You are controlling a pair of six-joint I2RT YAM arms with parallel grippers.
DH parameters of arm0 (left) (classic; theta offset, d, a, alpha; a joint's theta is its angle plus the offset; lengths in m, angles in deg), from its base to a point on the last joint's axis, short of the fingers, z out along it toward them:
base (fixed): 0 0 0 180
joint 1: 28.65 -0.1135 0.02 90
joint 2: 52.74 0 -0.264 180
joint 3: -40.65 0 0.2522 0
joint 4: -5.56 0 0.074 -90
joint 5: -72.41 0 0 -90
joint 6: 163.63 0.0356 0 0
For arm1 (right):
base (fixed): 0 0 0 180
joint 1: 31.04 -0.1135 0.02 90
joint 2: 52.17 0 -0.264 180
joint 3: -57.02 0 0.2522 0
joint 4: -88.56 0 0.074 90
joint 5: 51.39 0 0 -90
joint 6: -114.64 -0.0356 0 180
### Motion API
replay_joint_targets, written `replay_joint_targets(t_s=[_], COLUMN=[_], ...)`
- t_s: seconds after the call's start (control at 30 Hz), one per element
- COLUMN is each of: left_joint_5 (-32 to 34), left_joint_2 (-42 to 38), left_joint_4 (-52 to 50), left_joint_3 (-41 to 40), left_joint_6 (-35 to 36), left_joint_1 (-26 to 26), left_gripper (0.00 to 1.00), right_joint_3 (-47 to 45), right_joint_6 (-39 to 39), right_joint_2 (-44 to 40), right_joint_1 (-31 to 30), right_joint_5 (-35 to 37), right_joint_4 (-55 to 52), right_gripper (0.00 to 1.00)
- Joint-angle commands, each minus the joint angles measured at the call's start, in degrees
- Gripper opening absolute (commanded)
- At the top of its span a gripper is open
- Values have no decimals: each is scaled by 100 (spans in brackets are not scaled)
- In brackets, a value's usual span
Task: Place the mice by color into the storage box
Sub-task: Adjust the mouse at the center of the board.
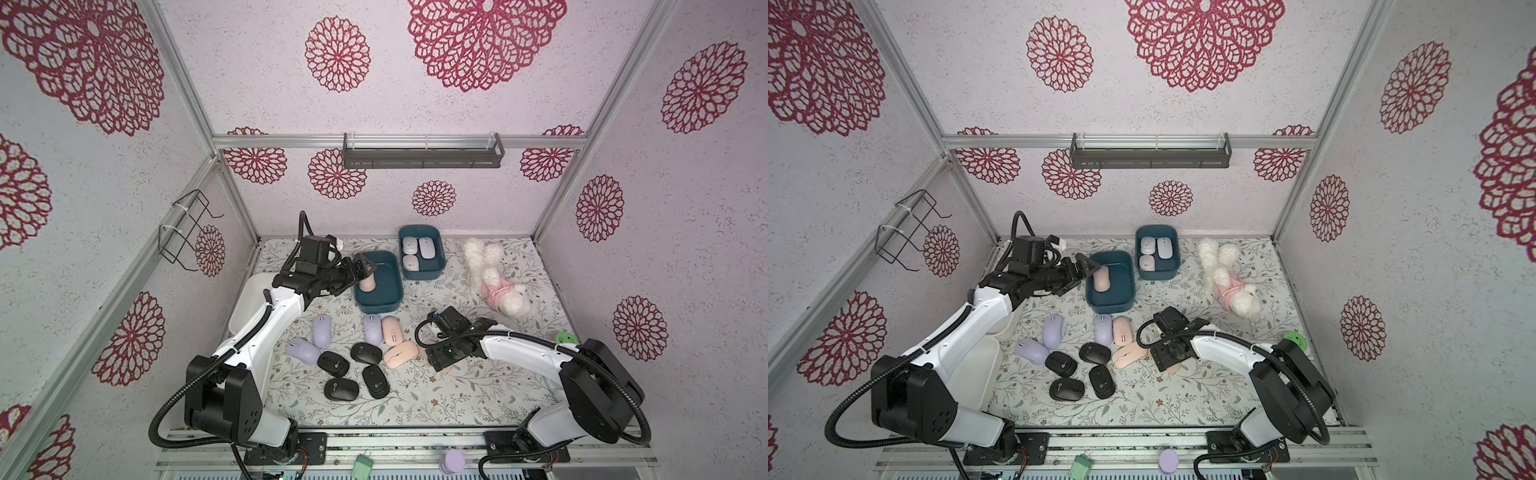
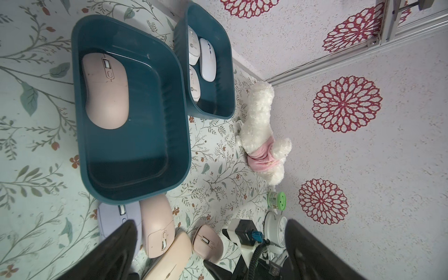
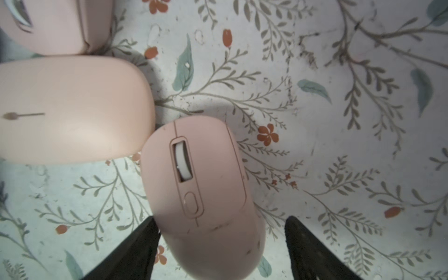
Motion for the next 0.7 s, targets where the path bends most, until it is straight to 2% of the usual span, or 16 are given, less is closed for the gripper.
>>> replay_joint_targets(t_s=[0.0,0.17,0.47,0.67], left_joint_5=[76,90,68,128], left_joint_2=[-34,-68,-102,-144], left_joint_4=[-40,-51,-67,-106], left_joint_3=[170,180,196,204], left_joint_6=[112,114,96,122], left_joint_1=[-18,-38,-45,-58], left_gripper=[97,97,97,97], right_joint_3=[204,144,114,273], right_joint_6=[-194,-569,-834,-1037], right_joint_2=[-51,-56,-89,193], right_joint_1=[133,582,625,614], right_joint_5=[410,349,-257,20], right_joint_4=[44,18,78,0], right_gripper=[81,76,73,64])
